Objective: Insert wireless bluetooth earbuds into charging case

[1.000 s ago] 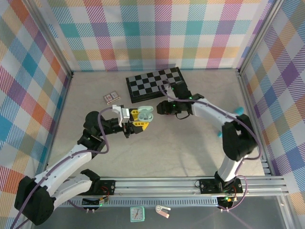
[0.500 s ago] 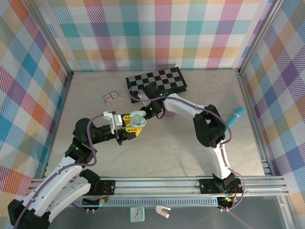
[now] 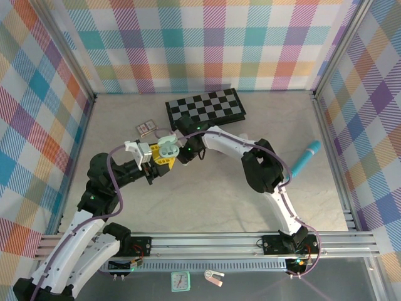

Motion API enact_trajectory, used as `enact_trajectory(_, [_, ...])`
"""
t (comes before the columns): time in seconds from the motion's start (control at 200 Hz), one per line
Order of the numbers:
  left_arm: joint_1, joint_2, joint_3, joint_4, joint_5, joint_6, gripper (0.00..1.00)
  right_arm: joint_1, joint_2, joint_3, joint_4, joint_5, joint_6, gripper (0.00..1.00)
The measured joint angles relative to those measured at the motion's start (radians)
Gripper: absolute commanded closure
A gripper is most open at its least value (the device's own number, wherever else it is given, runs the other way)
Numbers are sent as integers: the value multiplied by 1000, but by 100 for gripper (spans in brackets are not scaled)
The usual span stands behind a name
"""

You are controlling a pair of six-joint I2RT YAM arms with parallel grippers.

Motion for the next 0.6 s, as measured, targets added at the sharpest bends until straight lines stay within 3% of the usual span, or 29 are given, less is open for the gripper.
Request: enact_trajectory(0.6, [17, -6, 1, -2, 4, -8, 69, 66, 105, 87, -66, 124, -92, 66])
